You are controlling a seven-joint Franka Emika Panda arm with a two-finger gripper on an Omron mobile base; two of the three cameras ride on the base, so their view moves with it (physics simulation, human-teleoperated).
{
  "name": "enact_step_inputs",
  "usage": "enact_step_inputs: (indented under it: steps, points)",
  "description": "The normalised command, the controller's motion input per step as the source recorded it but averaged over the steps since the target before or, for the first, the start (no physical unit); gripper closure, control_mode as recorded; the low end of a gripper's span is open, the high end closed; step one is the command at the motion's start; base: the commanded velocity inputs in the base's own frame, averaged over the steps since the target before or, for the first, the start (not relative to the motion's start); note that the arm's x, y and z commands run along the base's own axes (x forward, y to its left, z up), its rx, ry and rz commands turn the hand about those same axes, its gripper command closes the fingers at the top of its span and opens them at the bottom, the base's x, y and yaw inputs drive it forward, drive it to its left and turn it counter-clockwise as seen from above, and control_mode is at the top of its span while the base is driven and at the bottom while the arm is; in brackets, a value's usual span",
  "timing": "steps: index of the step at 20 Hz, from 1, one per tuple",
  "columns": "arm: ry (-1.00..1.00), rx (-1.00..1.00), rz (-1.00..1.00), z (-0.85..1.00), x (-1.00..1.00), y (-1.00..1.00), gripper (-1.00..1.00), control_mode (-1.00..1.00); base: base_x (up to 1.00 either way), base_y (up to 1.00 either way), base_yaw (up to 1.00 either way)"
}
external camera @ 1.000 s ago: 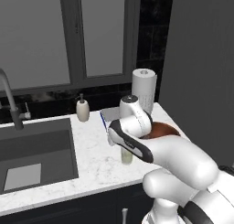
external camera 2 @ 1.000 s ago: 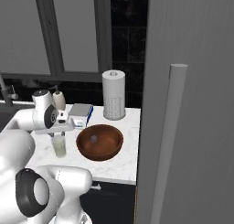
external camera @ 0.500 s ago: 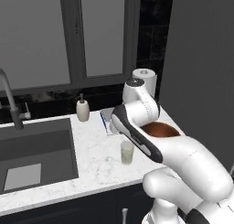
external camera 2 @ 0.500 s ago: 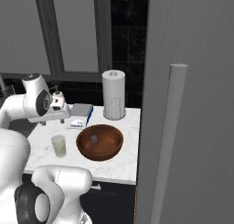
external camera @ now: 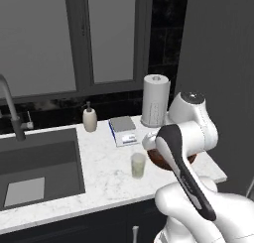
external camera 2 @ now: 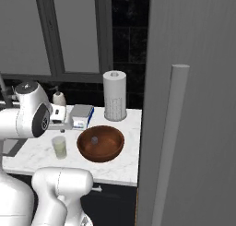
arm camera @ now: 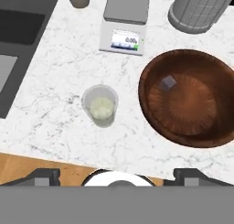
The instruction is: Grab a lemon wedge from the fridge and one ice cube from the ice bowl, and put them in the glass of lemonade.
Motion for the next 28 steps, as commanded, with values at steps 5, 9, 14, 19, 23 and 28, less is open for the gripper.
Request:
enact_step_inputs:
  steps: [5,9,14,19,23,28]
  points:
    - [0.02,0.0,0.0,-0.04,-0.21,0.0,-1.0,1.0,-0.4,-0.01,0.01]
    - [0.0,0.0,0.0,0.0,0.0,0.0,-1.0,1.0,-1.0,-0.23,0.0]
    - [0.0,0.0,0.0,0.0,0.0,0.0,-1.0,1.0,-0.97,-0.92,-0.02]
    - [0.0,0.0,0.0,0.0,0.0,0.0,-1.0,1.0,-0.59,-1.0,-0.05]
    - [0.0,0.0,0.0,0.0,0.0,0.0,-1.0,1.0,-0.23,-0.95,0.0]
    - [0.0,0.0,0.0,0.0,0.0,0.0,-1.0,1.0,0.07,-0.33,0.06]
